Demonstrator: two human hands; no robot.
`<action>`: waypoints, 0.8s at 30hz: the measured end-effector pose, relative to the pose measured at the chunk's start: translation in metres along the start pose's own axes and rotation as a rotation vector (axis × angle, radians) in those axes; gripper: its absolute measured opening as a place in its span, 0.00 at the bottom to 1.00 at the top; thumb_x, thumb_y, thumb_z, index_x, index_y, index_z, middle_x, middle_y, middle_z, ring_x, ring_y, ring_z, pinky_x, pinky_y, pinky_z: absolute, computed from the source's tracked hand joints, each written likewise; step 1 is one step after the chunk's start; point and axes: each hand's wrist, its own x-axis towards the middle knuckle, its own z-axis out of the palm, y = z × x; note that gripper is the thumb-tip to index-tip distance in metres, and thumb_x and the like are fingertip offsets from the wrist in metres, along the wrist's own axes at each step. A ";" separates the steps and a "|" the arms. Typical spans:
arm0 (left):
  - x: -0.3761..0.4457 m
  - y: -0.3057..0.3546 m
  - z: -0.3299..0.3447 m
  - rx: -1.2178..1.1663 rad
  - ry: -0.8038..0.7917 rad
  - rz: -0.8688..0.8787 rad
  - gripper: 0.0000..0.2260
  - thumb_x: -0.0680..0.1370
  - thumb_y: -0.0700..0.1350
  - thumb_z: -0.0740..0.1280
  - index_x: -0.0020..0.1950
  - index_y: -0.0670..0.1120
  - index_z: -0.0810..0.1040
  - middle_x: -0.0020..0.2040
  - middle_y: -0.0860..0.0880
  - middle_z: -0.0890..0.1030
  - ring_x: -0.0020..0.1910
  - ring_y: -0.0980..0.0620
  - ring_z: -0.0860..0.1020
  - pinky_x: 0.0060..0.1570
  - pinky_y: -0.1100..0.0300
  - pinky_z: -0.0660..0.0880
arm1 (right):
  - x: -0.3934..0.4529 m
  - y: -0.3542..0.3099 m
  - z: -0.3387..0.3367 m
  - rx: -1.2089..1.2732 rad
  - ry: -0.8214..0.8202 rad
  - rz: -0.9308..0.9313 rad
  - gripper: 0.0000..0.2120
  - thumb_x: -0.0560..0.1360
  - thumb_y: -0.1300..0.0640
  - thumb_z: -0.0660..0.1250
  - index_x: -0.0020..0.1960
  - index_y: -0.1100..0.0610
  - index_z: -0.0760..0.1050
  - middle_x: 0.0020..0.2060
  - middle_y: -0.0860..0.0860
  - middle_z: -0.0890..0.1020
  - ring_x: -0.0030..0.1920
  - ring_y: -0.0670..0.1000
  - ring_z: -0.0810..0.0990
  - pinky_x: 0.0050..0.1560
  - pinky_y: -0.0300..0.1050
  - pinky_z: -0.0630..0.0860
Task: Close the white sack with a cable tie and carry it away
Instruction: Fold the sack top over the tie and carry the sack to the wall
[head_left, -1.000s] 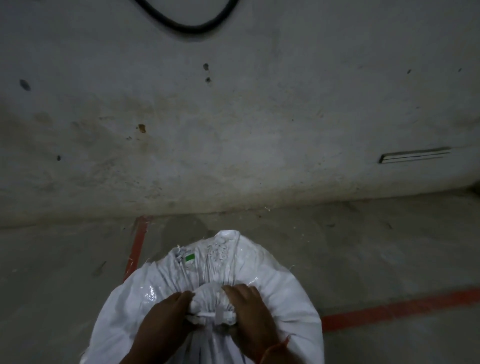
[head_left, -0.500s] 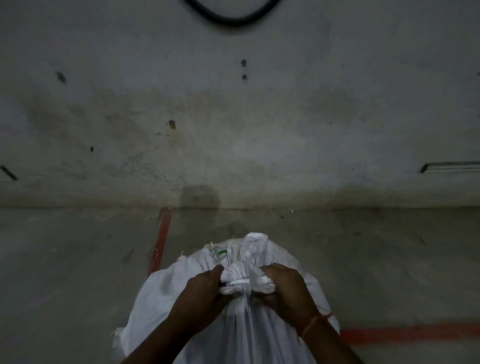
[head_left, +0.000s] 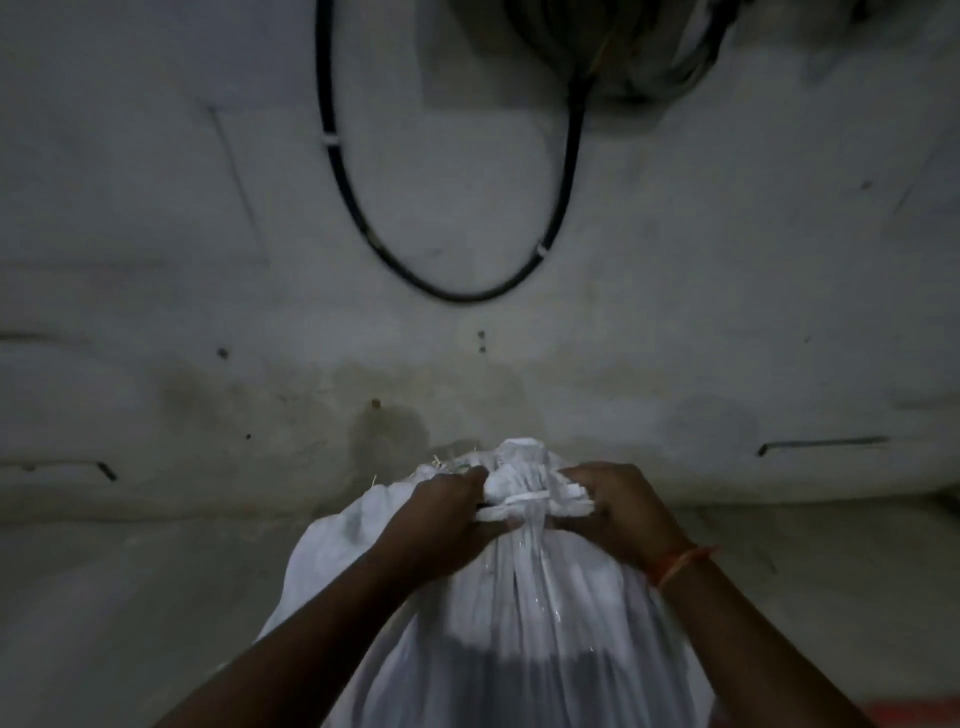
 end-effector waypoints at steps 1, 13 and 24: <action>0.013 0.010 -0.018 0.006 0.005 0.010 0.24 0.76 0.66 0.64 0.50 0.44 0.77 0.47 0.46 0.84 0.46 0.46 0.82 0.40 0.59 0.68 | 0.008 -0.011 -0.022 0.005 0.013 -0.009 0.23 0.64 0.33 0.72 0.37 0.54 0.84 0.34 0.46 0.85 0.37 0.42 0.83 0.40 0.42 0.78; 0.151 0.144 -0.128 0.064 0.128 0.125 0.22 0.73 0.67 0.64 0.50 0.49 0.79 0.45 0.49 0.86 0.46 0.48 0.83 0.39 0.59 0.71 | 0.042 -0.036 -0.249 -0.092 0.132 -0.142 0.09 0.63 0.45 0.81 0.39 0.44 0.84 0.35 0.40 0.85 0.36 0.34 0.81 0.37 0.28 0.70; 0.254 0.285 -0.088 0.088 0.130 0.114 0.15 0.75 0.66 0.64 0.43 0.55 0.72 0.33 0.57 0.74 0.34 0.55 0.77 0.35 0.60 0.68 | 0.017 0.060 -0.399 -0.158 0.166 -0.140 0.17 0.61 0.41 0.81 0.43 0.50 0.86 0.37 0.46 0.88 0.38 0.42 0.84 0.43 0.42 0.78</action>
